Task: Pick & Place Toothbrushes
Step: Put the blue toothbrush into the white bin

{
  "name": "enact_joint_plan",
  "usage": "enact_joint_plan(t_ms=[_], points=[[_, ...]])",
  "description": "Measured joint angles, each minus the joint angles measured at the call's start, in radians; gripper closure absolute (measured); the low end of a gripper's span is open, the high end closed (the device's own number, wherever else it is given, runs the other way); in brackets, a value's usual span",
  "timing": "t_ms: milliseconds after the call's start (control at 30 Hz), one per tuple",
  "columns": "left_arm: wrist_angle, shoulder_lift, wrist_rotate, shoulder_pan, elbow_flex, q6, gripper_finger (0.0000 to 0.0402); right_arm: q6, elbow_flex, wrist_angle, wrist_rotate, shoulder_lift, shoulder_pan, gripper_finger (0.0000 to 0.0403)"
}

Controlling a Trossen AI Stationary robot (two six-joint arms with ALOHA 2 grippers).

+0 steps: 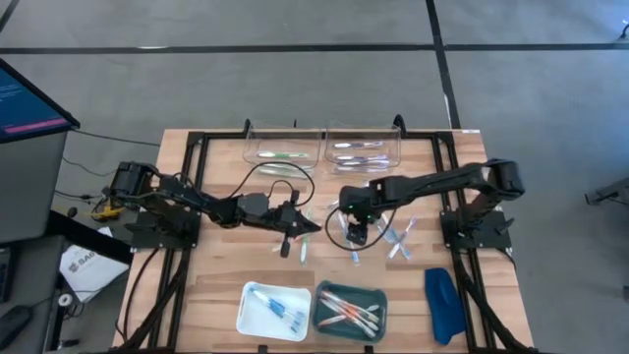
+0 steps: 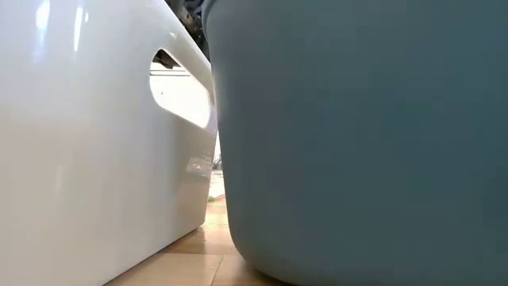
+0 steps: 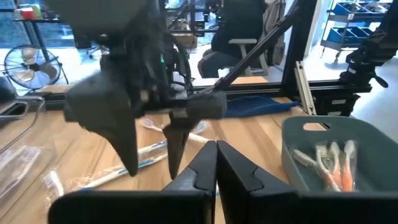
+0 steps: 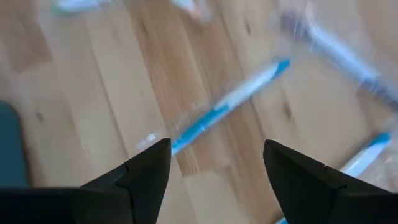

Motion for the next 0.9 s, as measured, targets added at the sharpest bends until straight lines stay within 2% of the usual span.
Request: enact_joint_plan(t_ms=[267, 467, 567, 733, 900], points=[[-0.001, 0.000, 0.000, 0.000, 0.000, 0.000, 0.0400, 0.138, 0.000, -0.011, -0.015, 0.077, -0.039, 0.0153], [-0.001, 0.000, 0.001, 0.000, 0.000, 0.000, 0.0400, 0.144, 0.000, 0.018, -0.034, 0.078, -0.034, 0.0153], [-0.001, 0.000, 0.001, 0.000, 0.000, 0.000, 0.0400, 0.145, 0.000, -0.029, -0.032, 0.074, -0.034, 0.0153], [-0.002, 0.000, 0.001, 0.000, 0.000, 0.000, 0.0400, 0.190, 0.000, -0.110, 0.027, 0.074, -0.063, 0.0153], [-0.002, 0.000, 0.001, 0.000, 0.000, 0.000, 0.0400, 0.225, 0.000, -0.117, 0.070, 0.074, -0.104, 0.0153]])
